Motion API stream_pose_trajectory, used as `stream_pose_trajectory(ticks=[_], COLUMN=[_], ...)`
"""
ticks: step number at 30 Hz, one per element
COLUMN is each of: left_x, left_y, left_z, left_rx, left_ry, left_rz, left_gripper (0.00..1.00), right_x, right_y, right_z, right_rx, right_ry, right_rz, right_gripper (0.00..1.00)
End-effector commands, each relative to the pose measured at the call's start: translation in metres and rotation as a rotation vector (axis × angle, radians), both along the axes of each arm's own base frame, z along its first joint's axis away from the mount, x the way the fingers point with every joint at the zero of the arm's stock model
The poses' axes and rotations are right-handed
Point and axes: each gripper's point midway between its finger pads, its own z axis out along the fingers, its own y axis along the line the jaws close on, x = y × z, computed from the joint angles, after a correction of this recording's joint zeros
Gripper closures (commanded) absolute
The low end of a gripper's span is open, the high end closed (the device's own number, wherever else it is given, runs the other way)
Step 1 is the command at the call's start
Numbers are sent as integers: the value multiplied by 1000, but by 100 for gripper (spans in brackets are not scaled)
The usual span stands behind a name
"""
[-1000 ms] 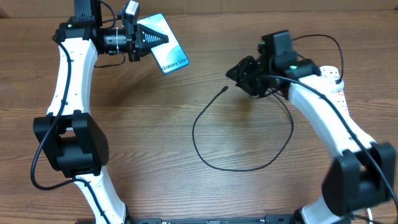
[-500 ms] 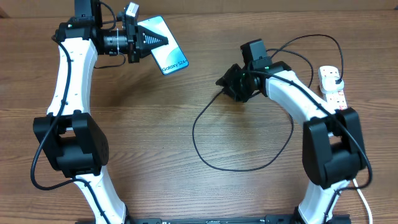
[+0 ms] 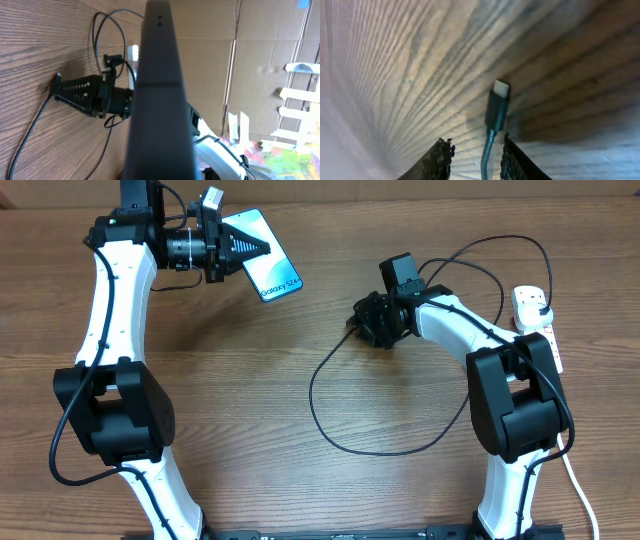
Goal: Plug charger to phone and switch on socket
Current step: 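Grasp the black cable's plug end with the right gripper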
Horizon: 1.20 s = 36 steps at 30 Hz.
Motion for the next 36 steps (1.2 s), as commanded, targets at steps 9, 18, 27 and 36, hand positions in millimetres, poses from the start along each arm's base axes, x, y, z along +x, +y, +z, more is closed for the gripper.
stream_pose_trajectory(ticks=[9,18,27,36], left_x=[-1,-1,-1,-3], left_y=[0,0,1,0], left_z=[13,13,12,16], left_rx=[-18,-18,-15,-32], left_ry=[-51,-51,-47,-73], left_rz=[-12,-12,-10,-26], left_gripper=[96,96,96,96], right_x=[-4,-6,-8,-20], right_y=[10,6,2,-3], right_z=[-26,-35,-27,26], right_rx=[-47,-77,-5,282], right_ry=[26,41,-35,-190], right_rz=[14,9,233,503], right_gripper=[68,93,96,96])
